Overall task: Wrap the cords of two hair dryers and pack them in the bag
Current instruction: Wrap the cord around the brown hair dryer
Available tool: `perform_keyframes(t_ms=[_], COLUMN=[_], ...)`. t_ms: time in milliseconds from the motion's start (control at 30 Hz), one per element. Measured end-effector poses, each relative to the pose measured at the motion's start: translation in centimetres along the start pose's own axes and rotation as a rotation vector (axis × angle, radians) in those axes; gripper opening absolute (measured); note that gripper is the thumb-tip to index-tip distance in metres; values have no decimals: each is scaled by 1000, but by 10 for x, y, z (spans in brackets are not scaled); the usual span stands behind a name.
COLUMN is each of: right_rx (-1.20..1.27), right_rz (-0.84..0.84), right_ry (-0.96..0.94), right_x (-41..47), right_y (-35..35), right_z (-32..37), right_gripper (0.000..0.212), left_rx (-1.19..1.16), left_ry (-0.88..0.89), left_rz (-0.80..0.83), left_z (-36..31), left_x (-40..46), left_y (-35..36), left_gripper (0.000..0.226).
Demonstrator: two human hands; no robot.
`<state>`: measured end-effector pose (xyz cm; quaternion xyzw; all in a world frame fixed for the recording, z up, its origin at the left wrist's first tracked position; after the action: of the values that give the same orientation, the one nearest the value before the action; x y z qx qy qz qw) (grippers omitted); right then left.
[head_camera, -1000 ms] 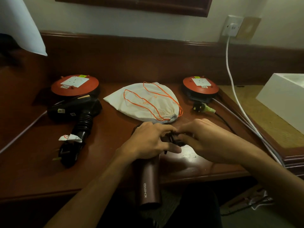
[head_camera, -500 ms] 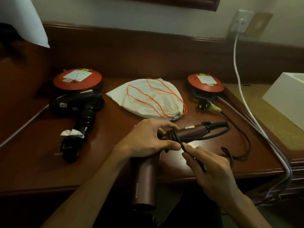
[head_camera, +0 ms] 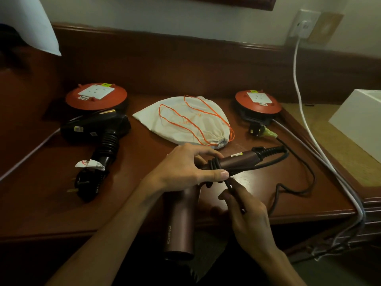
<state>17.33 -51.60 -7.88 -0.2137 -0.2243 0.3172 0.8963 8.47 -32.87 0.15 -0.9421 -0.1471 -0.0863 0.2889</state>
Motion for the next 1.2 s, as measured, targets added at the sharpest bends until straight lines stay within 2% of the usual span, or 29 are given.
perform_keyframes(t_ms=[67,167,333,433,500,567,633,733,833,900,967,1000,1100,1200], right_rx=[14,-11,-57,11,119,195,135,-17,-312,-343,-344,-354,-432,-485], right_rz=[-49,-146,-142,-45,70,255,466,725,782,777,826,868,934,932], right_ry=[2,-35,-145,-130,8,152,193,217,172,213,166,98,103,52], right_x=[-1,-1,-2,-3,2,10,21,39,63,87,113,125,146,155], right_y=[3,7,11,10,0,-20,-43,-70,-77,-71,-62,-57,-49,-52], right_z=[4,8,10,15,17,18,13,8,3,-2,-4,-7,1,18], right_gripper=[35,39,37,32,32,26,14,27,22,23,61,64,20,17], left_rx=[-22,-52,-55,-63,-87,-78,-42,-2,67,93,136,168,309,432], left_ry=[-1,-3,13,6,0,-2,0,4,13,26,42,45,36,0], left_rz=[-2,-1,-8,-6,-12,-4,17,57,118,148,170,191,275,302], left_z=[2,4,7,9,10,9,7,2,-2,-2,-4,-6,-15,-19], left_x=[1,1,3,3,3,3,2,1,3,3,3,3,7,12], left_y=[-2,-2,1,0,-1,-2,-2,0,2,4,6,6,10,16], left_gripper=[54,56,62,65,58,52,52,50,46,45,45,45,52,77])
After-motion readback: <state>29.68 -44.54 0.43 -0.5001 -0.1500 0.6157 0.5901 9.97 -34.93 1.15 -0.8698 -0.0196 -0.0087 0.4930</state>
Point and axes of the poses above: each hand's wrist, its own x-axis towards the middle knuckle, its own y-axis out of the palm, z = x × y, the point moved 1 cm from there along x, towards the middle knuckle, and after that the axes turned 12 degrees about y, right-handed, at the moved point
